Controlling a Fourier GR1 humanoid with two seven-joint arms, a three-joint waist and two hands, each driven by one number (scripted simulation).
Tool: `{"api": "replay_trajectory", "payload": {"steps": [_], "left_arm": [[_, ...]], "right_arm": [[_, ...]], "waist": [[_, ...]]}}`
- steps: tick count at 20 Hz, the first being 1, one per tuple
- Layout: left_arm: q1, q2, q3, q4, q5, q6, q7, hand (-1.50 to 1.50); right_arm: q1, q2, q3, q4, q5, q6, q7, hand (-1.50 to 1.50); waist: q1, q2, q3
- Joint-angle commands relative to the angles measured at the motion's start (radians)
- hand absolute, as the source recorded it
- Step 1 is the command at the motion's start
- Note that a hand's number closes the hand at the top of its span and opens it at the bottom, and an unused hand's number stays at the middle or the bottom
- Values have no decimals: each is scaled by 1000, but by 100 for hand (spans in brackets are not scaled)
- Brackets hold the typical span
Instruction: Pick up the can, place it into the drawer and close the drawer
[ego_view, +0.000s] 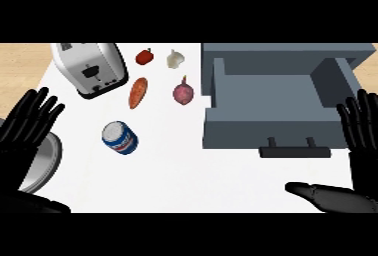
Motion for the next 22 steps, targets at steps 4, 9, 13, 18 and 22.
{"api": "replay_trajectory", "payload": {"steps": [4,9,13,18,22], "left_arm": [[-74,82,115,132,121,-69,103,-150],[-110,72,145,169,119,-104,95,-150],[-35,23,115,144,103,-135,87,-150],[-76,-24,40,135,5,-77,125,-150],[-35,-60,18,221,-74,-107,29,-150]], "right_arm": [[11,53,53,-9,65,-59,64,-150],[23,-2,-55,1,-25,5,44,-150],[29,-15,-79,-3,-47,26,56,-150],[3,-5,-50,-30,5,4,87,-150],[93,32,-56,-6,-2,32,-32,-150]], "waist": [[-1,-3,-2],[-2,-3,-2],[0,-3,-2],[0,-3,-2],[-2,-3,-2]]}}
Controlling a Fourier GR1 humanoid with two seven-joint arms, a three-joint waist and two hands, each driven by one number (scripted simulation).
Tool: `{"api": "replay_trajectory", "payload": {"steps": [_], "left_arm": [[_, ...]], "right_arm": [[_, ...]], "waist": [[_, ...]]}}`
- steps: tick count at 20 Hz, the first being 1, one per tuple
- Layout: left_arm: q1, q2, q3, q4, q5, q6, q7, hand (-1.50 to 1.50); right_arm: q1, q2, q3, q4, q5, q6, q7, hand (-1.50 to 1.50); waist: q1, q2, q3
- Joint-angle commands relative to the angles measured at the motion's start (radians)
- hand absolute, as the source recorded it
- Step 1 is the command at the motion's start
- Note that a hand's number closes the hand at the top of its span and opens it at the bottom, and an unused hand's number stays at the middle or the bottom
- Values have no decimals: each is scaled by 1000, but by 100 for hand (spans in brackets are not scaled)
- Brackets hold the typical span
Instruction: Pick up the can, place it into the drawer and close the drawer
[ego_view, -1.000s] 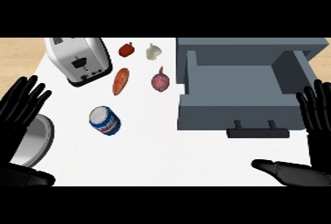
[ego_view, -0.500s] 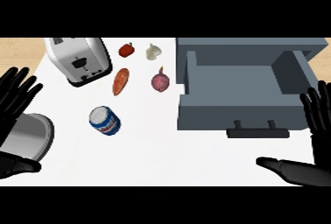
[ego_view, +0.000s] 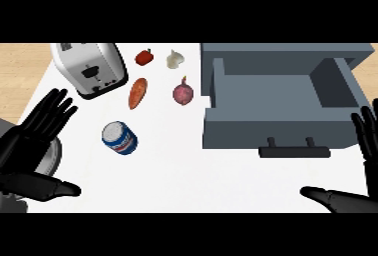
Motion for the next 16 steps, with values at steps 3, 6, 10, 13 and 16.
{"api": "replay_trajectory", "payload": {"steps": [3,6,10,13,16], "left_arm": [[-8,-21,-19,165,-117,-38,-146,-150],[30,-90,-80,205,-233,11,-251,-150],[-10,-93,-63,343,-285,25,-349,-150],[59,-106,-71,337,-314,44,-392,-150],[-50,-87,-25,513,-315,52,-444,-150]], "right_arm": [[22,-38,-94,44,-93,74,-78,-150],[-30,-40,-44,-26,-25,29,40,-150],[22,-10,-51,-60,-55,45,31,-150],[28,-32,-88,-109,-77,49,74,-150],[40,-45,-116,-132,-117,69,112,-150]], "waist": [[-2,1,0],[1,1,0],[-1,1,0],[1,0,0],[-3,0,0]]}}
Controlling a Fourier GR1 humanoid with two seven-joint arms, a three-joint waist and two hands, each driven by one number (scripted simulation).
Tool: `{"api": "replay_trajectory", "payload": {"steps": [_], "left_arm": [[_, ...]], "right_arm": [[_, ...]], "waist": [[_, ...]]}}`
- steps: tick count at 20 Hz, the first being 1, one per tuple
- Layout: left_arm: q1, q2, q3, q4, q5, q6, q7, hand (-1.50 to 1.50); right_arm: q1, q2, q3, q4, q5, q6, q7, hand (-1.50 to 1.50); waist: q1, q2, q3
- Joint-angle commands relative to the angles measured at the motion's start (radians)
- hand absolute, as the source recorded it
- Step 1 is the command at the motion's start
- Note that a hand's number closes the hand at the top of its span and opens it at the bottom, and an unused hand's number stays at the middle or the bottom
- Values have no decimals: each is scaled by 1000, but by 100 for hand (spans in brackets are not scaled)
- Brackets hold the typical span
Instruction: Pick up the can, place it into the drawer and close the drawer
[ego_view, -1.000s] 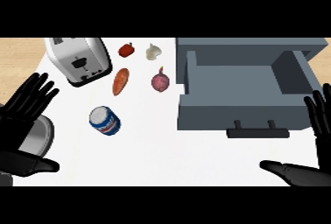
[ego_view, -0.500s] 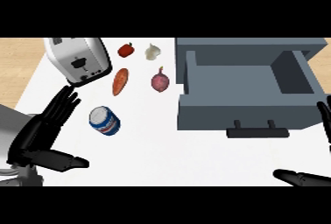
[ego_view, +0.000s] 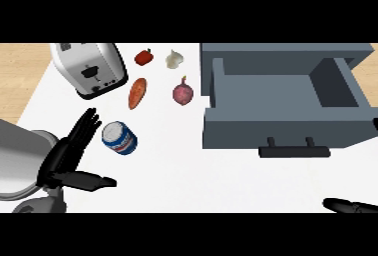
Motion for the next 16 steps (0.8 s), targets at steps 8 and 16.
{"api": "replay_trajectory", "payload": {"steps": [8,16], "left_arm": [[-121,7,38,406,-79,31,-236,-150],[-252,40,78,626,-69,25,-292,-150]], "right_arm": [[28,24,-4,-35,13,24,12,-150],[71,25,-24,-187,-7,35,118,-150]], "waist": [[-3,1,0],[-6,0,0]]}}
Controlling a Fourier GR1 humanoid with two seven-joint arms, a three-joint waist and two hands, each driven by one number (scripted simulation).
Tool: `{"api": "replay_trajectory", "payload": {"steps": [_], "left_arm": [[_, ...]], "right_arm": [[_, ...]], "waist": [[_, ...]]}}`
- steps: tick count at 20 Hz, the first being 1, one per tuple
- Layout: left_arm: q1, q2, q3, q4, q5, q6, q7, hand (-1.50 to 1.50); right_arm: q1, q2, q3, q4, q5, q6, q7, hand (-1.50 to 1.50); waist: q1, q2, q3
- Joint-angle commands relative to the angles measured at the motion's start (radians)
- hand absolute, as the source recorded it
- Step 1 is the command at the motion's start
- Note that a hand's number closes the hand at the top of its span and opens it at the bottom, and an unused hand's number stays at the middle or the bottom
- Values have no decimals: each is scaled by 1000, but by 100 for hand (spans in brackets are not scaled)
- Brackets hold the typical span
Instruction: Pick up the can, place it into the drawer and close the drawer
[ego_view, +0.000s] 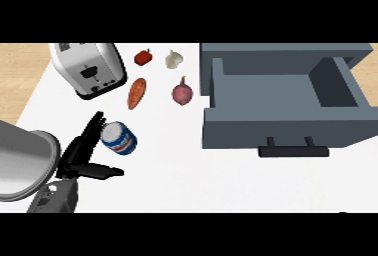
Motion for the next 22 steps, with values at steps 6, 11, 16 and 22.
{"api": "replay_trajectory", "payload": {"steps": [6,11,16,22], "left_arm": [[-157,43,42,296,-12,13,-112,-150],[-256,67,65,560,-48,14,-308,-150],[-304,46,43,578,-63,11,-294,-150],[-353,-23,9,608,-94,0,-291,-150]], "right_arm": [[1,24,-8,18,21,25,-56,-150],[-8,35,21,-22,14,17,5,-150],[-11,36,20,-34,43,13,14,-150],[20,26,-13,-48,-2,46,2,-150]], "waist": [[-1,0,0],[-13,5,-2],[-8,3,-1],[-14,3,-1]]}}
